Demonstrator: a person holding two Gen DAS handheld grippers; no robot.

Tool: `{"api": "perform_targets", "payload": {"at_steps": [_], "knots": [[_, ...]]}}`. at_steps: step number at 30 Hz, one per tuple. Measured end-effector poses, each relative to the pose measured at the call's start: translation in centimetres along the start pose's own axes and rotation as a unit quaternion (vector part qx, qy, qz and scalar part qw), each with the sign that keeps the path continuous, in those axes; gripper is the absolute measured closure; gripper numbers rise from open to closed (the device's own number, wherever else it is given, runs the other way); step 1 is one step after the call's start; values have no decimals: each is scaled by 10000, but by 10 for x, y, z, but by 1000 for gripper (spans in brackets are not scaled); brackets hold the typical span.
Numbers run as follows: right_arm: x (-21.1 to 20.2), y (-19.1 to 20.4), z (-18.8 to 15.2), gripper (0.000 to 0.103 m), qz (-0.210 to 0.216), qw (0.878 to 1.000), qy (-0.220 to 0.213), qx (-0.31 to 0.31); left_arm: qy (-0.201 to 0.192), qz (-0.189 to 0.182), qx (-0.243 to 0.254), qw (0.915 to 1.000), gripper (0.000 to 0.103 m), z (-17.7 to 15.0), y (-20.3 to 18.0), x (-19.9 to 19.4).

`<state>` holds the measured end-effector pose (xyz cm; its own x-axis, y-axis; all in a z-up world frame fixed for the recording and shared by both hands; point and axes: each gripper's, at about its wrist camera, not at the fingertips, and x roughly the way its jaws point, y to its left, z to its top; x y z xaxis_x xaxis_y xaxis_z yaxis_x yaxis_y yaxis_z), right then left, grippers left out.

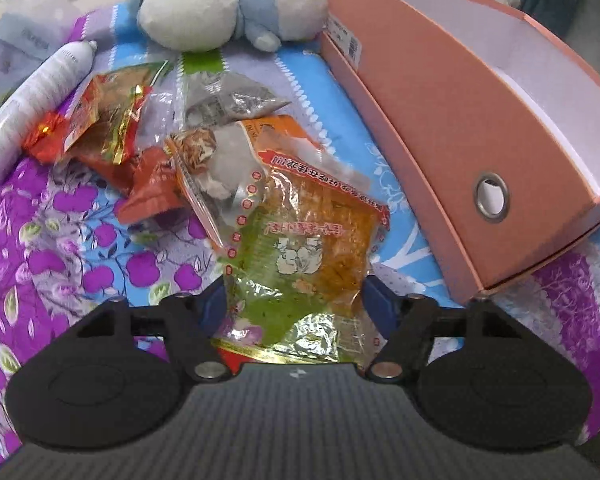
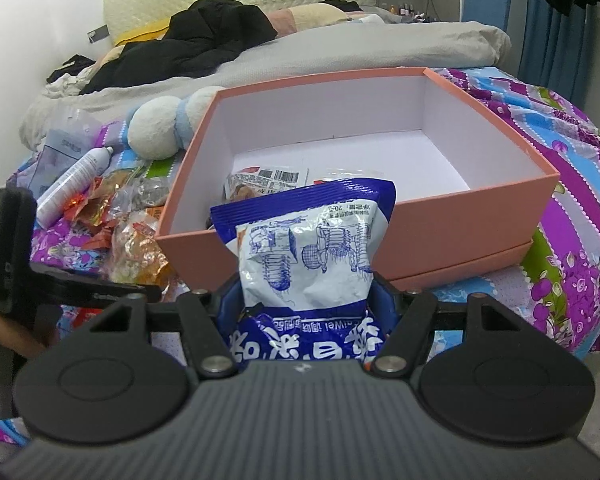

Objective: Organize snacks
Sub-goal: 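Grasp the clear orange-printed snack packet from the pile with left gripper, then carry the orange-printed packet over the pink box with left gripper while right holds the blue bag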

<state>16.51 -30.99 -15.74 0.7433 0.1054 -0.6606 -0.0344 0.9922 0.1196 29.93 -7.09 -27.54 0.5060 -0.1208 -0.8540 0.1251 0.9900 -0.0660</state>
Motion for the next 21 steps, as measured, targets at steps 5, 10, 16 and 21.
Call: {"api": "perform_targets", "payload": {"at_steps": [5,10,16,21], "knots": [[-5,2,1,35,47,10000,-73,-20,-10,21,-61,10000,49,-4,-5,-10],[-13,2,2,35,64,9998,-183,-19,-175,-45,-158,9997,62,-10,-9,-32],[-19,8,0,35,95,9996,-256,3,-384,-194,-316,9986,68,-12,-11,-65],[-23,15,3,35,167,9993,-344,-27,-567,-314,-430,9970,69,-6,-9,-93]]}}
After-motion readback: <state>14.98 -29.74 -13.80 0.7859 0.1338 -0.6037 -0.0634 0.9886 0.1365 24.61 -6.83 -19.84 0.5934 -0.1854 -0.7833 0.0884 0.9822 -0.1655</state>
